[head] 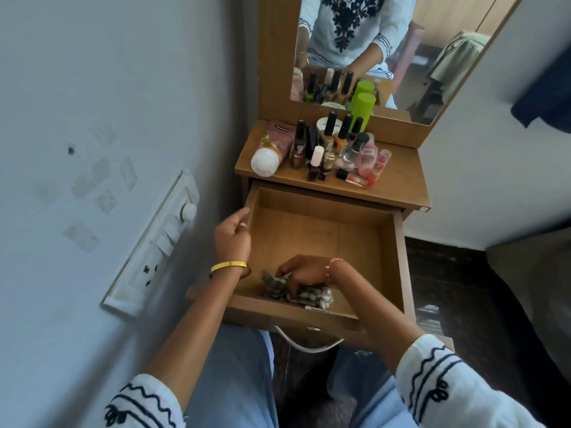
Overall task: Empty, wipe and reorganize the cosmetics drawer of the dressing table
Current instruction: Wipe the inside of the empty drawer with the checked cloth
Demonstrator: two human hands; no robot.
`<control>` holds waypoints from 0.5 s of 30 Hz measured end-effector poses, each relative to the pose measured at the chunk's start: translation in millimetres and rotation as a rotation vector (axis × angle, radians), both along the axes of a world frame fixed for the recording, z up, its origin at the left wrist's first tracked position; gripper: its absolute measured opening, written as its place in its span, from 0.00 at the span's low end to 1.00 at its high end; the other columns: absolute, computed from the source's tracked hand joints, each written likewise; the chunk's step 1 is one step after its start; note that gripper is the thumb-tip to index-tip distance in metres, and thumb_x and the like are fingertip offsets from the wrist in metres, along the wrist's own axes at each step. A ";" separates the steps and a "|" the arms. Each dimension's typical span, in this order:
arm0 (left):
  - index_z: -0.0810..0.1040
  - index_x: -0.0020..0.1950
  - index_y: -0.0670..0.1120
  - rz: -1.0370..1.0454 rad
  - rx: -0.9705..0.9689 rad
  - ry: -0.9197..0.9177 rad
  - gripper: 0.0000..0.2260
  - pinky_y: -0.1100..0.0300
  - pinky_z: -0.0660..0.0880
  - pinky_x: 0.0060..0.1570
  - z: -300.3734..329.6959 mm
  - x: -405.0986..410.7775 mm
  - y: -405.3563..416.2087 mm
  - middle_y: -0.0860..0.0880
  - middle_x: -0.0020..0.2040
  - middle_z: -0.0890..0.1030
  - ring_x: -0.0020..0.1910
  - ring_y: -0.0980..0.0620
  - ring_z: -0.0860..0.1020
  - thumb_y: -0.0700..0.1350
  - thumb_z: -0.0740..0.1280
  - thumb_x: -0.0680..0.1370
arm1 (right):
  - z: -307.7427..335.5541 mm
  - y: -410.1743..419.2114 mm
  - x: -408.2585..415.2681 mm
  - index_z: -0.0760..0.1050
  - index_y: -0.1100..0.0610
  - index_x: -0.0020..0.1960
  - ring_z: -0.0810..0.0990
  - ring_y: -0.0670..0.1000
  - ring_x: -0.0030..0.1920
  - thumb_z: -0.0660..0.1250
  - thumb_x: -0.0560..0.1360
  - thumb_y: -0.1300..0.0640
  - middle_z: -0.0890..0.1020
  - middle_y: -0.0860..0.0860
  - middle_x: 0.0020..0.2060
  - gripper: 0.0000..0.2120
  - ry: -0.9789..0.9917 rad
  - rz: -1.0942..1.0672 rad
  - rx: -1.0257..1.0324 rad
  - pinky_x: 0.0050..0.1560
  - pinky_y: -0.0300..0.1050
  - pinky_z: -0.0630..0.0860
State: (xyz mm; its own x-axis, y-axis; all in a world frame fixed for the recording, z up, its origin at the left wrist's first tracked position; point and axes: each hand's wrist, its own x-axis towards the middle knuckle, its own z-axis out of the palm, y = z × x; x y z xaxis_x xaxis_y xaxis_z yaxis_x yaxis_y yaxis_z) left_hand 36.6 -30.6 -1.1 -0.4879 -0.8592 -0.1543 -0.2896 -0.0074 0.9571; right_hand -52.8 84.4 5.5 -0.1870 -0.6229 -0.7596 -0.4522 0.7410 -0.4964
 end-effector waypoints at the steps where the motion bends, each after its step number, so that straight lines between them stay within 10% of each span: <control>1: 0.75 0.64 0.43 -0.015 -0.066 -0.010 0.17 0.63 0.69 0.59 -0.1 -1.8 5.9 0.45 0.64 0.76 0.64 0.47 0.74 0.33 0.55 0.78 | 4.6 13.0 -7.4 0.75 0.55 0.61 0.77 0.54 0.51 0.65 0.69 0.65 0.79 0.56 0.53 0.21 0.002 0.007 0.059 0.52 0.48 0.76; 5: 0.74 0.65 0.49 -0.184 -0.280 -0.099 0.17 0.60 0.72 0.55 -1.9 -10.8 26.1 0.47 0.65 0.76 0.61 0.45 0.76 0.36 0.56 0.79 | 16.6 69.8 -35.2 0.75 0.61 0.53 0.71 0.53 0.58 0.61 0.73 0.69 0.77 0.58 0.53 0.11 0.065 -0.141 0.267 0.60 0.48 0.71; 9: 0.73 0.65 0.48 -0.408 -0.372 -0.200 0.17 0.67 0.69 0.52 -7.3 -15.6 29.6 0.47 0.65 0.76 0.60 0.48 0.76 0.37 0.56 0.79 | 9.6 73.5 -37.8 0.73 0.58 0.62 0.73 0.56 0.58 0.64 0.69 0.68 0.75 0.58 0.61 0.22 0.128 -0.009 0.269 0.58 0.50 0.72; 12: 0.73 0.66 0.49 -0.386 -0.313 -0.234 0.17 0.67 0.71 0.41 -8.1 -15.0 23.2 0.47 0.64 0.77 0.46 0.49 0.80 0.38 0.56 0.80 | -0.1 41.9 -16.1 0.73 0.62 0.61 0.73 0.54 0.53 0.64 0.70 0.69 0.77 0.60 0.59 0.20 0.212 0.147 0.110 0.49 0.45 0.70; 15: 0.74 0.64 0.50 -0.338 -0.263 -0.224 0.16 0.64 0.71 0.50 -9.0 -13.7 16.9 0.50 0.64 0.77 0.58 0.49 0.77 0.39 0.56 0.80 | -3.1 7.6 12.6 0.71 0.60 0.64 0.74 0.57 0.60 0.59 0.74 0.67 0.76 0.59 0.61 0.19 0.207 0.139 -0.132 0.57 0.47 0.70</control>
State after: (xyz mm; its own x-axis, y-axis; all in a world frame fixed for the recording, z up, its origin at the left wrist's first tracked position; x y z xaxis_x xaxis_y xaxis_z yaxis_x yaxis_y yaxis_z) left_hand 22.9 -13.7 -10.1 -0.7260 -0.6823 -0.0860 -0.4335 0.3569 0.8275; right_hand -40.2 91.9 2.5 -0.2357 -0.7444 -0.6247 -0.6472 0.5998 -0.4705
